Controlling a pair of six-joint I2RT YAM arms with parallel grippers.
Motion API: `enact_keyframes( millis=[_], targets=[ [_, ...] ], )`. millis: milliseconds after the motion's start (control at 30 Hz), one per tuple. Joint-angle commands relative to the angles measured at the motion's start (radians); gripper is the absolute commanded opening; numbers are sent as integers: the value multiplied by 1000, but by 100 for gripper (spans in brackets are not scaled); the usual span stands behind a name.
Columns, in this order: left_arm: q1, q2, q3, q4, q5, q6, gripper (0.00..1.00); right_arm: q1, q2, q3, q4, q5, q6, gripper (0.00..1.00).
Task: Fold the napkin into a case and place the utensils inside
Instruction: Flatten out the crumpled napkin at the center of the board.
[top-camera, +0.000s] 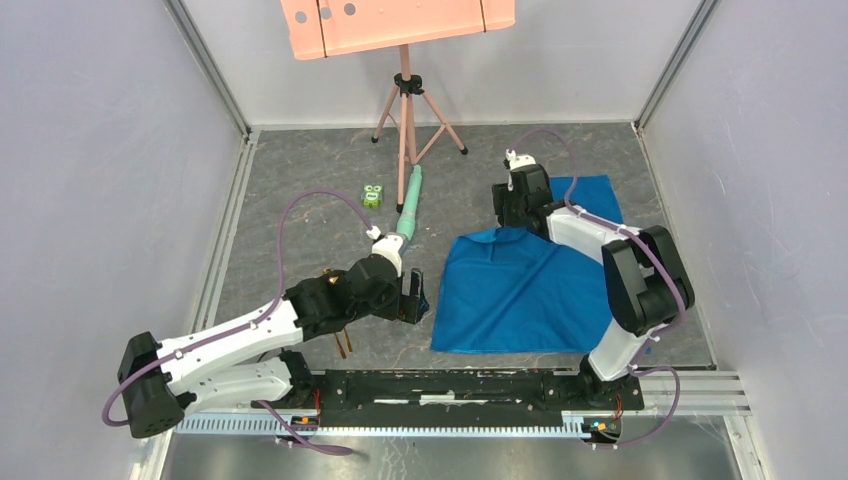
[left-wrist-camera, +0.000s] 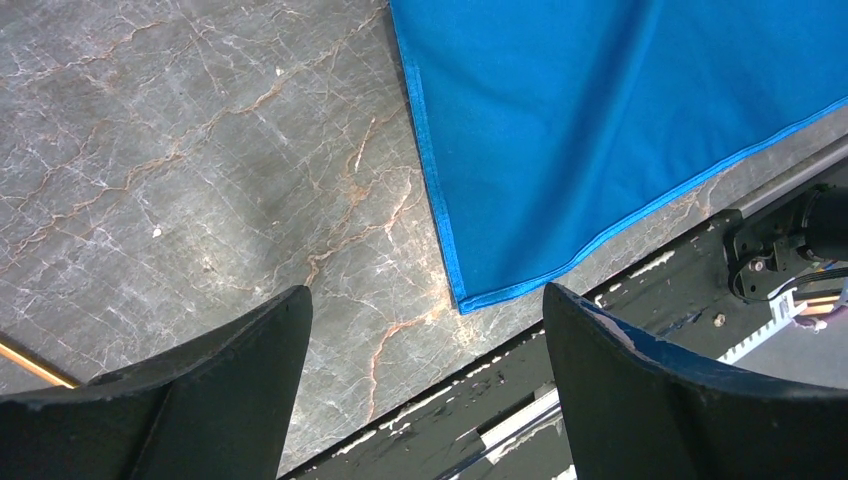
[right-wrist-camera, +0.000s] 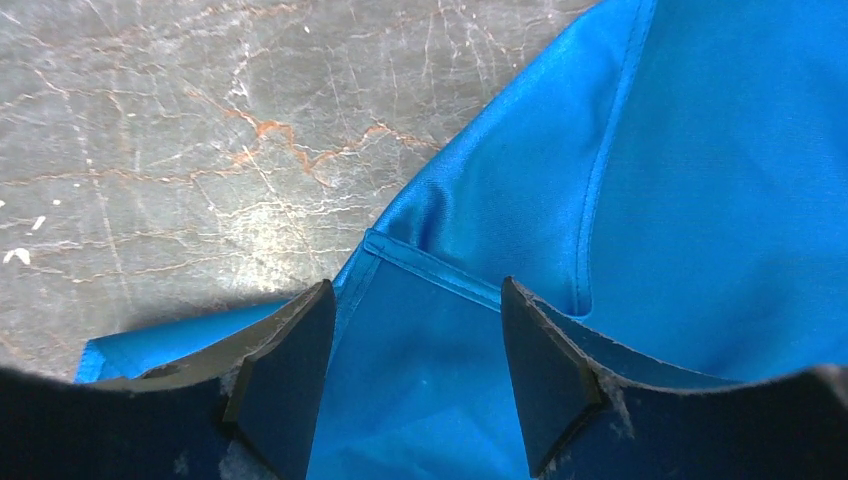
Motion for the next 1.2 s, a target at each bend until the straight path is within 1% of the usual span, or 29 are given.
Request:
enact_keyframes(
  millis=[0,100,133,200,233,300,367,400,467,533,633,733,767,800,833,900,933,967,1000,1033,1067,1100,1133,1167],
  targets=[
    [7,-36,22,29,0,-17,92,16,49,38,3,7,-21,68],
    [6,-41,17,30,3,-21,92,27,81,27,27,52,-25,67],
    [6,-43,17,29,6,-19,92,31,94,34,24,59,-25,62],
    [7,-42,17,22,6,-19,92,36,98,40,22,71,-22,49],
    [6,-48,16,19,3,-19,92,43,73,26,60,69,-17,30],
    [7,-51,15,19,2,-19,92,46,56,30,73,65,-11,14],
    [7,-49,15,21,2,-19,92,48,42,46,71,73,-5,4],
    [7,-48,15,21,3,-20,92,51,35,55,69,82,-1,2],
    [6,-49,13,23,5,-21,92,54,20,66,70,85,6,1],
    [6,-51,11,24,5,-23,92,58,9,67,77,89,14,3],
    [6,-52,13,24,8,-24,92,59,26,86,160,86,39,6],
    [6,-54,12,28,8,-26,92,60,98,131,338,10,67,7],
    [7,-53,12,29,8,-26,92,60,144,162,401,-35,83,9],
    [6,-52,14,27,8,-26,92,61,197,198,461,-73,95,13],
    [7,-52,13,24,8,-28,92,65,245,259,479,-88,103,16],
    [7,-62,8,18,4,-35,92,60,356,412,431,-173,127,18],
    [7,-71,2,14,3,-41,92,56,392,492,398,-220,133,27],
    [6,-83,-5,11,-2,-47,92,53,414,546,338,-243,126,47],
    [7,-96,-10,9,-6,-53,92,53,422,607,259,-232,103,58],
    [6,-110,-17,7,-10,-56,92,54,420,645,163,-194,80,73],
    [7,-120,-21,4,-14,-56,92,53,411,659,98,-162,54,83],
    [8,-125,-21,1,-18,-54,93,49,395,660,24,-115,20,89],
    [8,-124,-20,-1,-21,-49,93,40,380,655,-42,-86,2,90],
    [9,-120,-17,-1,-20,-42,93,29,352,622,-72,-61,-12,90]
  ],
)
